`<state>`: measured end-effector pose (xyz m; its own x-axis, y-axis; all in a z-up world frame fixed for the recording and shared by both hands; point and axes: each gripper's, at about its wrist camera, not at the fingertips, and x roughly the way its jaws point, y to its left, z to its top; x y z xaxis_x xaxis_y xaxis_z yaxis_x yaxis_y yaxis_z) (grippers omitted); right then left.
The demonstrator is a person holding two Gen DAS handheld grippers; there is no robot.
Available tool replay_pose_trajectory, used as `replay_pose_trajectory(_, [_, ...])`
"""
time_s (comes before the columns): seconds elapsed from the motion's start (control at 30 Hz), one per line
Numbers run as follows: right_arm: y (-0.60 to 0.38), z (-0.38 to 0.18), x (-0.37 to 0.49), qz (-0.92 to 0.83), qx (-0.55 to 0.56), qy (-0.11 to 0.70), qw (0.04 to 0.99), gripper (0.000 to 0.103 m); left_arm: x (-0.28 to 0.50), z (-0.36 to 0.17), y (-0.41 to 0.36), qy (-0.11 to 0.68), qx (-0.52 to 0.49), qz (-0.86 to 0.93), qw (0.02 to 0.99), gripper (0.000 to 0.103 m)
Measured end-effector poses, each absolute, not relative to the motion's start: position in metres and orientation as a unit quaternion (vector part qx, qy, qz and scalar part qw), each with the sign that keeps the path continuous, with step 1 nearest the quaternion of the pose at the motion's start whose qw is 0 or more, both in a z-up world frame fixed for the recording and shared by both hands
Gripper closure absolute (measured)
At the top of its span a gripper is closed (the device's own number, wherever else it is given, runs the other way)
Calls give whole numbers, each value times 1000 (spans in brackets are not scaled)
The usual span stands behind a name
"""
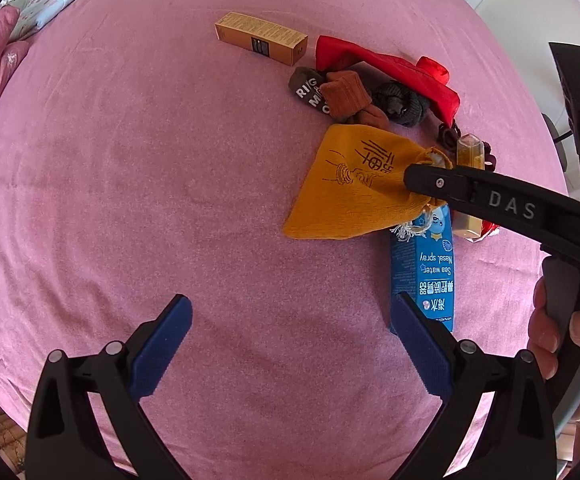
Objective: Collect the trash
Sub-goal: 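Grasp the blue nasal spray box with the left tool while the right tool grasps the yellow pouch, then carry box and pouch to the yellow basin and open both tools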
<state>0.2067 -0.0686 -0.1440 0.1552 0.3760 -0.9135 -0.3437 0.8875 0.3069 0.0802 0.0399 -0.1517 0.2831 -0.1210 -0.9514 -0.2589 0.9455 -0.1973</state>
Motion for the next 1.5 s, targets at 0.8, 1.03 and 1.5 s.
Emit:
replay_pose_trajectory(0.8, [-212, -97, 203, 213, 152, 548, 795, 71, 133, -181, -68, 631, -128, 0, 765, 4])
replay_pose_trajectory(1.03, [-237, -105, 202, 213, 169, 551, 789, 71, 145, -217, -93, 663, -99, 17, 742, 41])
replay_pose_trajectory(1.5, [-271, -98, 175, 192, 176, 552, 792, 71, 124, -209, -71, 669, -131, 2, 732, 57])
